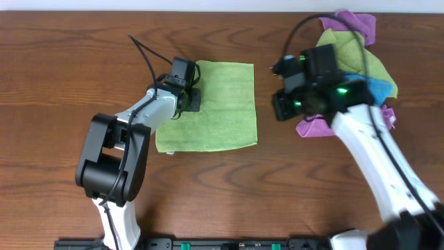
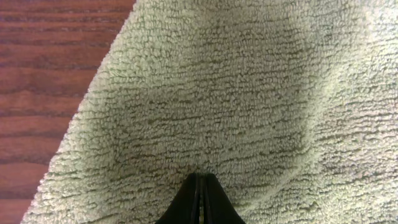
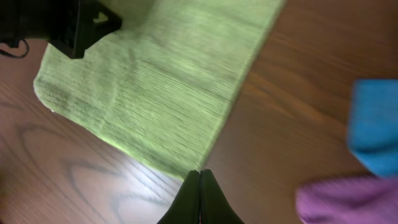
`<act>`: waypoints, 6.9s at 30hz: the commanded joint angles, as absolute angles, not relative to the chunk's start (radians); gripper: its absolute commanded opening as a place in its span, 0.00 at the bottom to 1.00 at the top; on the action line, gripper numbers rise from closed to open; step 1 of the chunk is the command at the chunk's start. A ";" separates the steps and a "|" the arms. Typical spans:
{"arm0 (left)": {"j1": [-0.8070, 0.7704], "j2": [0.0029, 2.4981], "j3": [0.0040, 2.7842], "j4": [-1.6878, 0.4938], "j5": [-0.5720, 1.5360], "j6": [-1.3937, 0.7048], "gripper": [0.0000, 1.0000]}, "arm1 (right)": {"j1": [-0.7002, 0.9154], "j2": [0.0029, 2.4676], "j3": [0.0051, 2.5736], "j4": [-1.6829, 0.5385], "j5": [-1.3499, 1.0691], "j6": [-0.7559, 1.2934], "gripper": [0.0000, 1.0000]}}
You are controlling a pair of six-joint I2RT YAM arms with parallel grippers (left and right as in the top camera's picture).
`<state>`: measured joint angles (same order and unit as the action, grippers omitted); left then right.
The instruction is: Fold the cloth
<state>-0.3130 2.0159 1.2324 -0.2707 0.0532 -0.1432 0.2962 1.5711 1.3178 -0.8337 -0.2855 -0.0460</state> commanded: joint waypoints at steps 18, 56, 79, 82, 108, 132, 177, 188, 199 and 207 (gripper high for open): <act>-0.323 2.066 1.207 -0.382 0.184 -0.226 0.06 | 0.407 1.986 1.309 -0.571 -0.251 0.030 0.01; -0.003 1.834 1.245 -0.676 0.676 -0.266 0.69 | 0.396 2.045 1.309 -0.632 -0.098 0.006 0.01; 0.108 1.819 1.218 -0.583 1.068 -0.247 0.95 | 0.383 2.045 1.309 -0.647 -0.121 0.006 0.02; 0.103 1.819 1.218 -0.686 0.956 -0.224 0.95 | 0.383 2.045 1.309 -0.648 -0.138 0.007 0.01; 0.158 1.821 0.813 -0.165 0.918 -0.421 0.95 | 0.383 2.045 1.309 -0.694 -0.150 0.006 0.01; 0.155 2.199 0.733 0.373 1.004 -0.736 0.95 | 0.384 2.045 1.309 -0.700 -0.151 0.007 0.01; -0.027 2.334 1.390 0.590 1.044 -1.027 0.95 | 0.387 2.045 1.309 -0.703 -0.161 0.007 0.02; -0.015 2.334 1.508 0.590 1.069 -1.025 0.95 | 0.387 2.045 1.309 -0.704 -0.161 0.007 0.01; 0.016 2.334 1.514 0.465 1.244 -0.874 0.96 | 0.387 1.983 1.341 -0.774 -0.172 0.029 0.01; 0.058 2.334 1.514 0.360 1.283 -0.800 1.00 | 0.421 1.855 1.379 -0.686 -0.178 0.030 0.02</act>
<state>0.0395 2.3203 1.4948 0.3622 1.2453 -0.8486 0.3946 1.8904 1.3506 -0.7040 -0.1665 0.0177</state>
